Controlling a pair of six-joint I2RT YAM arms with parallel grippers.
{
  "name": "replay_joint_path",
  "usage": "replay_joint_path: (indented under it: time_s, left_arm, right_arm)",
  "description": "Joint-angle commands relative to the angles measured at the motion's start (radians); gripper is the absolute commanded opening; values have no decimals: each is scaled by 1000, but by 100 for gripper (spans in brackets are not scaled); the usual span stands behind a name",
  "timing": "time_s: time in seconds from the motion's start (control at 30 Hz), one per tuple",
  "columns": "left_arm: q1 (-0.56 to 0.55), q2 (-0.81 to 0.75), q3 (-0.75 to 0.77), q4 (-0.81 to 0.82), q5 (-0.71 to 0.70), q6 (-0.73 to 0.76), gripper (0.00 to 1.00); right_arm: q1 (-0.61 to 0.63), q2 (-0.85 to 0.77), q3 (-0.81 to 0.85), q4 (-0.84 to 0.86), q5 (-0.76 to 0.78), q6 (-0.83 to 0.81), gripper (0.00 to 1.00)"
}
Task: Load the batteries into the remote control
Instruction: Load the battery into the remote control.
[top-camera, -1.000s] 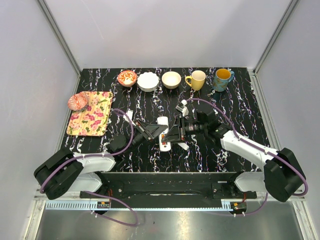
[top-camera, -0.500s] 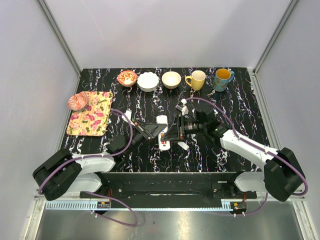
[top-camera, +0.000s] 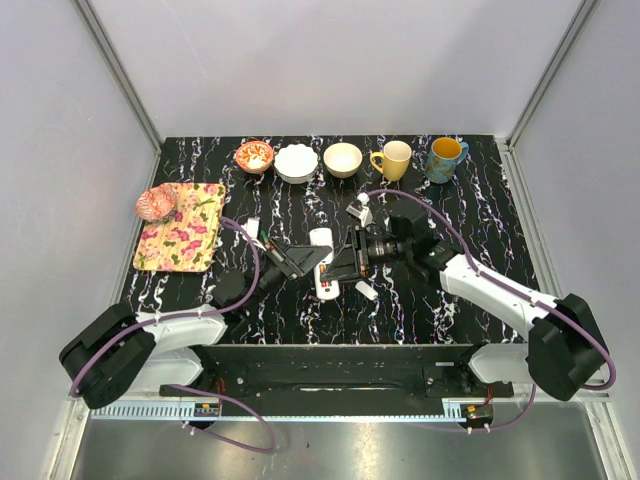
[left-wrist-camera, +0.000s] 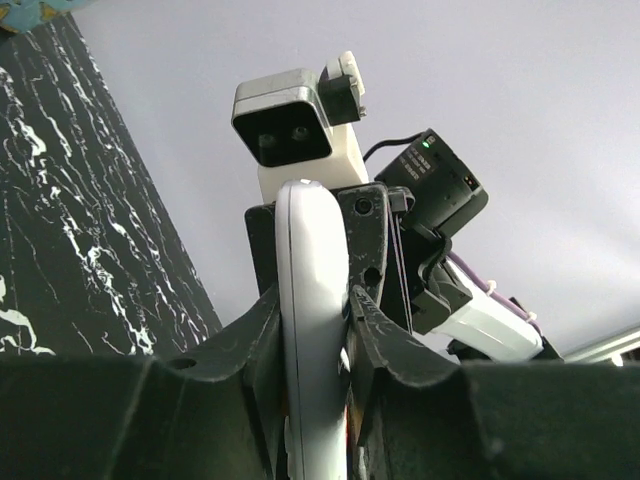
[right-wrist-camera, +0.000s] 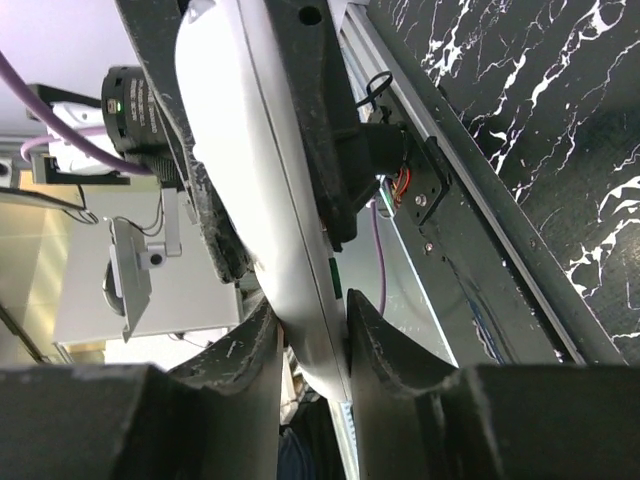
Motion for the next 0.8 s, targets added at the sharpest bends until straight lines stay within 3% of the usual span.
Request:
replay_joint_path:
  time_s: [0.0, 0.03, 0.17, 0.5, 0.77]
  left_arm:
    - [15, -49, 41, 196, 253, -32, 37]
    - [23, -52, 41, 196, 267, -36, 50]
    - [60, -74, 29, 159, 326, -46, 62]
    - [155, -65, 43, 133, 441, -73, 63]
    - [207, 87, 121, 272, 609, -151, 56]
  right_arm:
    - [-28, 12, 102, -83, 60, -112, 0]
    - [-28, 6, 113, -123, 51, -136, 0]
    - [-28, -9, 153, -243, 13, -232, 0]
    - [-28, 0, 183, -323, -148, -312, 0]
    - [-28, -8, 194, -404, -214, -367, 0]
